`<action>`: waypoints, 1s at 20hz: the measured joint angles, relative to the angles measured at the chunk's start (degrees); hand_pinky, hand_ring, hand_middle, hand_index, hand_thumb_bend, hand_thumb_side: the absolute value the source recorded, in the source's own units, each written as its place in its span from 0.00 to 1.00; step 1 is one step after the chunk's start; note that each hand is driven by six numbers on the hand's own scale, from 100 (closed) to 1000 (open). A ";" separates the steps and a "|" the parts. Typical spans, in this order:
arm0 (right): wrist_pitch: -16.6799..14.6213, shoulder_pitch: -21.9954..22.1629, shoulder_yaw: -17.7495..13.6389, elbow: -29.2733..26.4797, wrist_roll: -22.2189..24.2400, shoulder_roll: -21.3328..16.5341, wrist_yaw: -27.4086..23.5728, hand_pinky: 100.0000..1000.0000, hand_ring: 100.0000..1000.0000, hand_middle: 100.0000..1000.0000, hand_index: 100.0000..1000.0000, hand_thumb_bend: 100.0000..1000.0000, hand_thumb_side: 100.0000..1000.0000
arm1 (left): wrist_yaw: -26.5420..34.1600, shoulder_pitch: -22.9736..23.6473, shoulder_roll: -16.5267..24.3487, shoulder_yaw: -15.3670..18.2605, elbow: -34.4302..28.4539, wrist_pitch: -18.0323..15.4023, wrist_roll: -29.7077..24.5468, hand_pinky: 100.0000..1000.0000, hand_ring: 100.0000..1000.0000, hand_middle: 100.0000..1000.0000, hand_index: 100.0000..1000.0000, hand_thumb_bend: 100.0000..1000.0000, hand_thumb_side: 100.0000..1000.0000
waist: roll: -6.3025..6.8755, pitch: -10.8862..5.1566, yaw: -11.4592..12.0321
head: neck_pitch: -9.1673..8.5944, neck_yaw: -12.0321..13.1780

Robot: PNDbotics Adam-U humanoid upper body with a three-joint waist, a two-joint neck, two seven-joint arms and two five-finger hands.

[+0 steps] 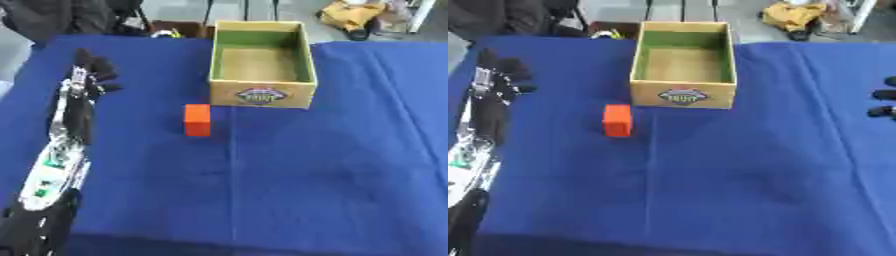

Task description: Pick up objects on the table and place them in the box.

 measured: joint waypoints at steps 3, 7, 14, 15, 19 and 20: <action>0.00 0.00 0.00 0.00 0.00 0.00 0.00 0.49 0.63 0.62 0.80 0.00 0.54 | -0.26 0.00 0.00 0.00 0.00 0.10 -0.12 0.62 0.67 0.59 0.69 0.75 0.74 | 0.01 0.00 -0.02 | 0.00 -0.04; 0.00 0.01 0.00 0.00 0.00 0.00 0.00 0.49 0.63 0.62 0.80 0.00 0.54 | -1.01 -0.16 0.04 -0.01 0.00 0.40 -0.53 0.62 0.67 0.56 0.69 0.78 0.69 | 0.05 0.01 -0.07 | -0.03 -0.12; 0.06 0.13 0.00 0.00 0.06 0.00 0.00 0.49 0.63 0.62 0.80 0.00 0.54 | -16.69 -4.57 2.10 -1.44 -0.51 5.14 -5.31 0.61 0.65 0.56 0.71 0.90 0.43 | 0.19 -0.02 -0.19 | -0.58 -0.41; 0.08 0.13 0.01 0.00 0.09 -0.01 0.00 0.49 0.63 0.62 0.80 0.00 0.54 | -21.89 -5.97 2.67 -2.15 -0.62 6.66 -7.25 0.61 0.64 0.56 0.72 0.91 0.39 | 0.17 -0.03 -0.22 | -0.61 -0.42; 0.19 0.13 0.03 0.00 0.29 -0.01 0.00 0.49 0.63 0.62 0.81 0.00 0.54 | -43.65 -11.65 4.16 -6.23 0.00 10.95 -18.21 0.61 0.63 0.57 0.73 0.96 0.34 | 0.11 -0.38 -0.57 | -1.04 -0.35; 0.20 0.13 0.04 0.00 0.33 -0.01 -0.01 0.49 0.63 0.62 0.81 0.00 0.54 | -48.41 -12.92 4.16 -7.40 0.58 11.22 -21.13 0.61 0.63 0.57 0.74 0.96 0.34 | 0.04 -0.39 -0.67 | -1.06 -0.33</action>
